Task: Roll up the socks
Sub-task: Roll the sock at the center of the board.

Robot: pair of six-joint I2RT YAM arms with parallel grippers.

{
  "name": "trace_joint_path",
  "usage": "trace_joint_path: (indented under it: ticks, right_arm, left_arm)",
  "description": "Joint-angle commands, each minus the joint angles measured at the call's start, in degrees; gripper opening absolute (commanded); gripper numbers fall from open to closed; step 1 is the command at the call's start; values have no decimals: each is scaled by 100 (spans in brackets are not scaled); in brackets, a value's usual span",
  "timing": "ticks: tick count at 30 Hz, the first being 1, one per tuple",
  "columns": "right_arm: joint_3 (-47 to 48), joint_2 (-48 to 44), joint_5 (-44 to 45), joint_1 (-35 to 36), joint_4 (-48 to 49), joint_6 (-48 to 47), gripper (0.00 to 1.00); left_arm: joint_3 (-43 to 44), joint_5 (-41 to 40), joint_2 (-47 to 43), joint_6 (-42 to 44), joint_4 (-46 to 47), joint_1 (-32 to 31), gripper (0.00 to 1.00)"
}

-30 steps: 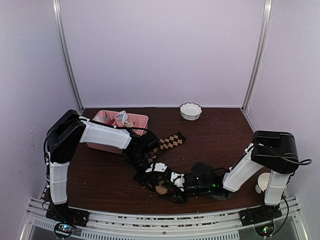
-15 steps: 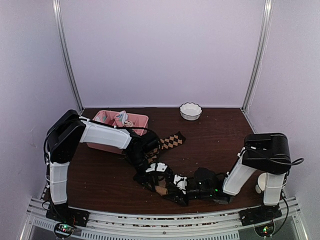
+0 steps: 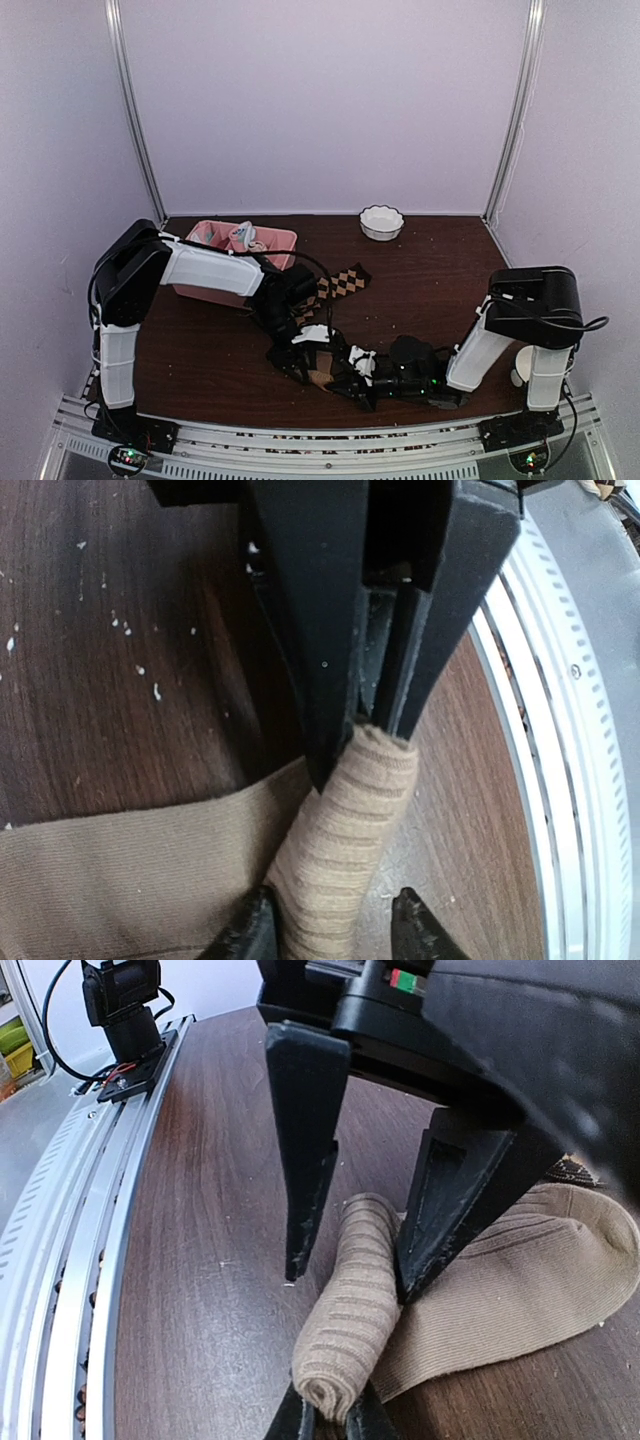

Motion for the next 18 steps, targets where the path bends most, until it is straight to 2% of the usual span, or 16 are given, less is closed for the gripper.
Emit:
trace_joint_path:
  ticks: [1,2,6,9,14,18]
  right_arm:
    - [178,-131,241,-93,-722,639,0]
    - [205,-132,252,-108,-906,745,0]
    - [335,-138,237,-254,-1891,1326,0]
    - [218,-221,156,-286,-2157,1561,0]
    - [84,-424,125,-286,-2522,1636,0]
    - [105,-542,80,-296,-2852,1697,0]
  left_arm:
    - [-70,-726,172,65,-273,-116,49]
    - [-55,-770,94,36,-275,-104,52]
    - [109,-823,-308,-224,-349,-28,54]
    - [265,-638,-564,-397,-425,144,54]
    - [646,28,-428,-501,-900,497,54]
    - [711,-148,-255,-690,-748,604,52]
